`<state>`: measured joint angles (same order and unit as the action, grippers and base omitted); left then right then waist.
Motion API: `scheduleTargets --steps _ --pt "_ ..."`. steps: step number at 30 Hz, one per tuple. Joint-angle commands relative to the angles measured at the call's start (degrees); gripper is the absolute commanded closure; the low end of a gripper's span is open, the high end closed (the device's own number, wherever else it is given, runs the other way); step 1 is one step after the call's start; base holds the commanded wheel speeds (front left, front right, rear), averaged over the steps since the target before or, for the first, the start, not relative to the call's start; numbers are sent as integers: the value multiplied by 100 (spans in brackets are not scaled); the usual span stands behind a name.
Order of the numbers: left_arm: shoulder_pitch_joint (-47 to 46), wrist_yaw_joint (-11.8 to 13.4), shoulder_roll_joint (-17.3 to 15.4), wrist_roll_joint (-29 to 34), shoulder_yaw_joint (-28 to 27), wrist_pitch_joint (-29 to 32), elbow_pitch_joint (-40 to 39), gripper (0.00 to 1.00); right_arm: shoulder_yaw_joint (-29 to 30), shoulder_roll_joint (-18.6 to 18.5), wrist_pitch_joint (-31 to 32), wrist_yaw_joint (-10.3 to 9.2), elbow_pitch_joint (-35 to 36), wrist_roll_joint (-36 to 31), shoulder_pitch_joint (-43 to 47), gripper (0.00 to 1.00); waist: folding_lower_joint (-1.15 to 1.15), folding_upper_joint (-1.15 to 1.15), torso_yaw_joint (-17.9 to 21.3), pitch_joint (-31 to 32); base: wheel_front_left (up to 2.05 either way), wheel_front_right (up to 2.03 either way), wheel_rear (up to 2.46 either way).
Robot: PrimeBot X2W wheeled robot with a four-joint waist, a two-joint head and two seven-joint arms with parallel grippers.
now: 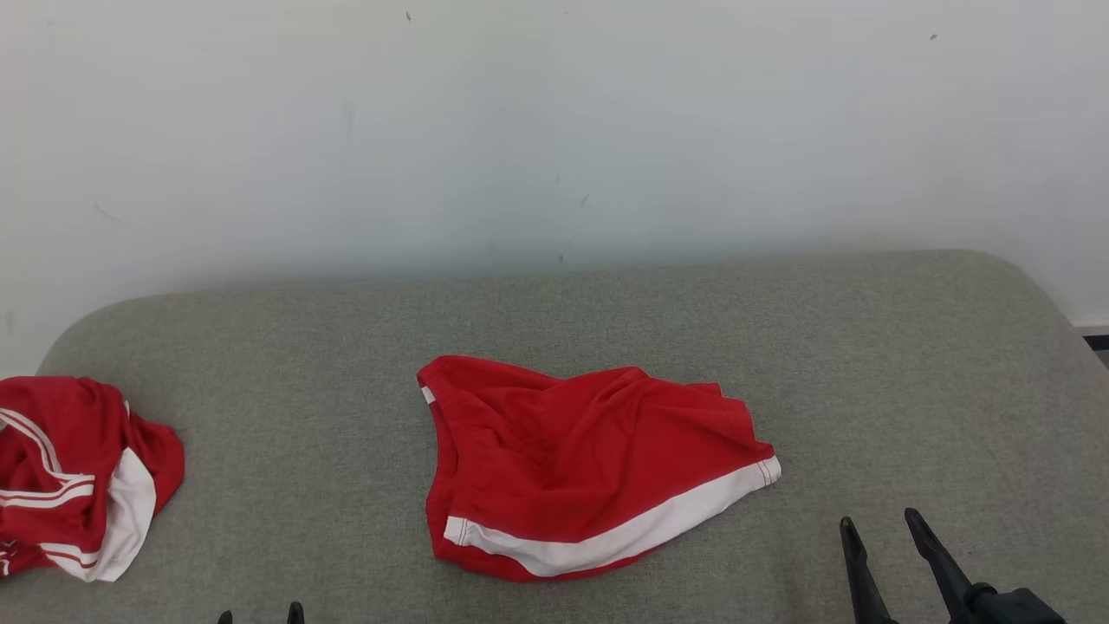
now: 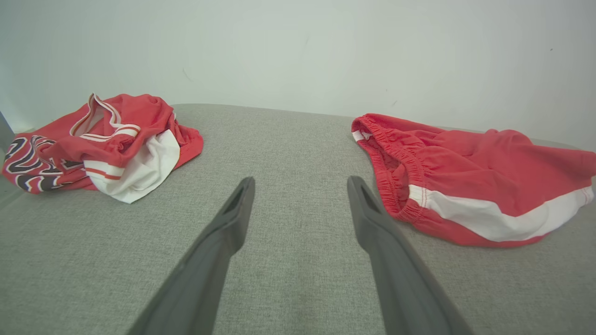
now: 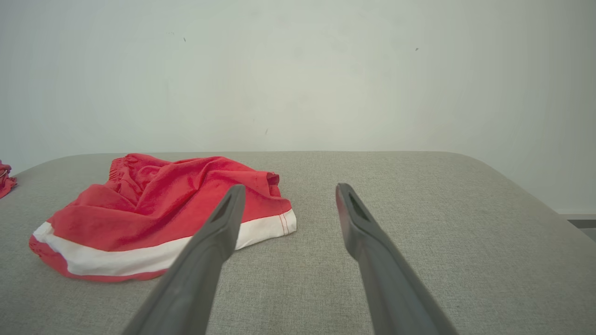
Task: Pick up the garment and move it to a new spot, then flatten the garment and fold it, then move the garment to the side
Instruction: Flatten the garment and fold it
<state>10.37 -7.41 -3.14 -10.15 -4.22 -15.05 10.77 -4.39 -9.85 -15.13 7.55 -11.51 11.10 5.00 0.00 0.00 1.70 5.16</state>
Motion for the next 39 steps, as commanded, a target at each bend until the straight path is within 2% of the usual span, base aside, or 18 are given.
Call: scheduleTargets --steps 1,14,19,24,30,34,39 --pt "-42 -8 16 27 11 -18 8 0 27 23 -1 -13 10 -22 3 0 0 0 0 -8 0 0 0" --pt "-91 -9 -51 -8 114 -19 97 0 78 63 -1 -13 -79 -13 -12 0 0 0 -10 -58 0 0 0" --pt "-193 -9 -103 -199 318 -18 313 0 -97 -17 318 -13 -536 334 -235 0 0 0 2 -153 0 0 0" --pt "-666 -2 -315 -465 921 -18 900 0 -266 -211 990 -13 -871 607 -716 0 0 0 39 -324 0 0 0" --pt "-1710 -2 -595 -914 1817 275 1703 0 -531 -374 1818 -13 -1246 811 -1428 0 0 0 91 -614 0 0 0" --pt "-2381 -2 -746 -1062 2345 476 1906 0 -683 -368 2123 -13 -1437 837 -1928 0 0 0 150 -903 0 0 0" --pt "-2859 -2 -936 -1367 2926 714 2046 0 -815 -302 2199 -13 -1873 806 -2507 0 0 0 248 -1222 0 0 0"
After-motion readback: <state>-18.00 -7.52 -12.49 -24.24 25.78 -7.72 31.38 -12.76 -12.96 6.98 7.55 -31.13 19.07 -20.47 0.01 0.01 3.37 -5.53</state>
